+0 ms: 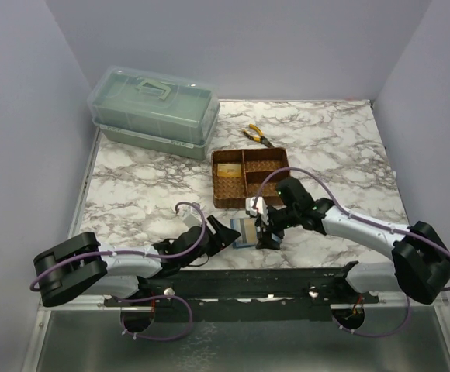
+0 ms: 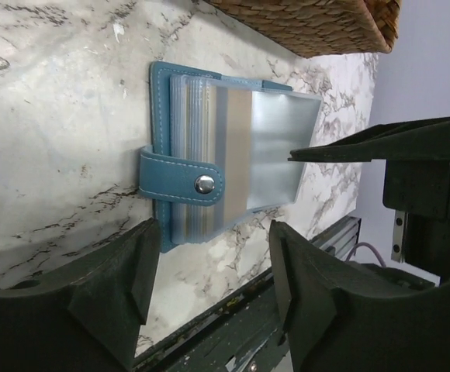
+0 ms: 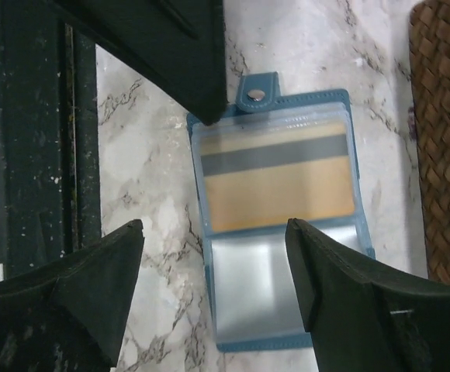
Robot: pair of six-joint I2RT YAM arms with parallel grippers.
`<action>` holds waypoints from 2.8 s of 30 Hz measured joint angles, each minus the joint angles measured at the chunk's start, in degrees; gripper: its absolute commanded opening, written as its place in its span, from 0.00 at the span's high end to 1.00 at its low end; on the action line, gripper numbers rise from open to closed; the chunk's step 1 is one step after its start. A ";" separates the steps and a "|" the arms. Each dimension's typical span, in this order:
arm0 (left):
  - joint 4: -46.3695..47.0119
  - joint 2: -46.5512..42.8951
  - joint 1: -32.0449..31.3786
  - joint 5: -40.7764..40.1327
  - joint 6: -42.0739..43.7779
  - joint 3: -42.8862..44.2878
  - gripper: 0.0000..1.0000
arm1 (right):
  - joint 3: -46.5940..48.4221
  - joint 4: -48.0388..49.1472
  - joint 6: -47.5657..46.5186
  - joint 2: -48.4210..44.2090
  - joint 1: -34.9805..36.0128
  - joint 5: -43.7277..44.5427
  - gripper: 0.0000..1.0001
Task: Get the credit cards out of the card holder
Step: Remove the credit card from the card holder.
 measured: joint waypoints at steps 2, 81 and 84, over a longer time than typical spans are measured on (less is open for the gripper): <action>-0.83 -0.04 0.20 -0.42 -0.48 0.07 0.46 | 0.09 1.20 -1.92 1.27 2.12 0.98 0.15; -15.10 -1.11 2.62 3.48 5.70 13.16 0.54 | -0.04 5.81 9.81 7.41 -2.60 6.38 0.56; -14.95 -0.31 2.62 4.04 4.63 13.14 0.54 | -0.04 5.84 10.19 7.56 -2.58 6.93 0.59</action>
